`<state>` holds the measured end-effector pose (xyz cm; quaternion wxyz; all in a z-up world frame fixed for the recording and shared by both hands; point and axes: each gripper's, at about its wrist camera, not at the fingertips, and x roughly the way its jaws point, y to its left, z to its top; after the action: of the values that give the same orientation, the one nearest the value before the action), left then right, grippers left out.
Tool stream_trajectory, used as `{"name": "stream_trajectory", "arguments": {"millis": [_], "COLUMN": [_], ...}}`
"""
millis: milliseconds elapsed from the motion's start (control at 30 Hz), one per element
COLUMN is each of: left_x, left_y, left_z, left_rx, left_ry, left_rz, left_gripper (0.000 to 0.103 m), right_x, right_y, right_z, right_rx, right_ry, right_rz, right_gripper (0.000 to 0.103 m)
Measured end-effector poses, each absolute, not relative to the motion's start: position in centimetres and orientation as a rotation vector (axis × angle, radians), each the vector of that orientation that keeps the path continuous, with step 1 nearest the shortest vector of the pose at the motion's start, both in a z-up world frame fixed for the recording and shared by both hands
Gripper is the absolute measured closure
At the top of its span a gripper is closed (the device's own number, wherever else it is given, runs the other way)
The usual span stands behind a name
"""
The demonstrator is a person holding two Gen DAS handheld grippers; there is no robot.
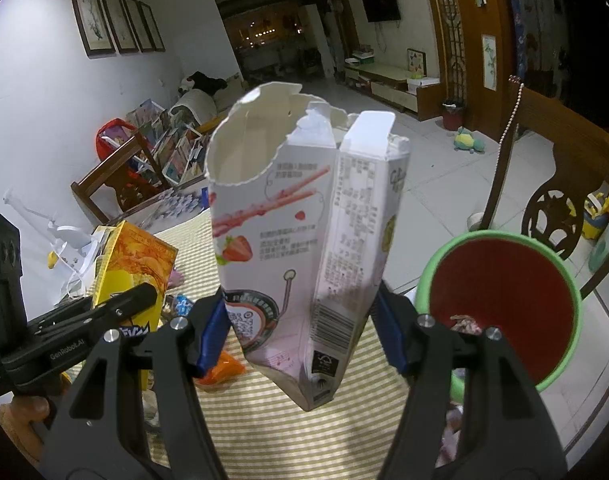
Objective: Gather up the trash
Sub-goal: 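Carry the pink-white carton to the red bucket and release it with the right gripper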
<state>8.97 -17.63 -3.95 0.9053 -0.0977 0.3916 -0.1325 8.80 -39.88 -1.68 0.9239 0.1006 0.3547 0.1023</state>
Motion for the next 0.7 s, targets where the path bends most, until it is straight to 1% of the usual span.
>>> {"name": "stream_trajectory", "arguments": {"millis": [433,567,700], "left_x": [10.8,11.2,11.3], "left_y": [-23.5,-25.1,-26.8], "left_z": [-2.9,-2.8,-2.9], "left_rx": [-0.175,-0.170,-0.161], "left_ry": [0.785,0.790,0.797], "left_rz": [-0.298,-0.298,-0.299], "left_gripper": [0.069,0.069,0.069], "right_x": [10.0,10.4,11.1], "right_y": [-46.9,-49.3,-51.7], "right_z": [-1.5,-2.5,-4.9], "right_rx": [0.228,0.216,0.169], "right_ry": [0.700,0.716,0.785], "right_rz": [0.147,0.095,-0.001], "right_gripper": [0.042,0.042,0.042]}}
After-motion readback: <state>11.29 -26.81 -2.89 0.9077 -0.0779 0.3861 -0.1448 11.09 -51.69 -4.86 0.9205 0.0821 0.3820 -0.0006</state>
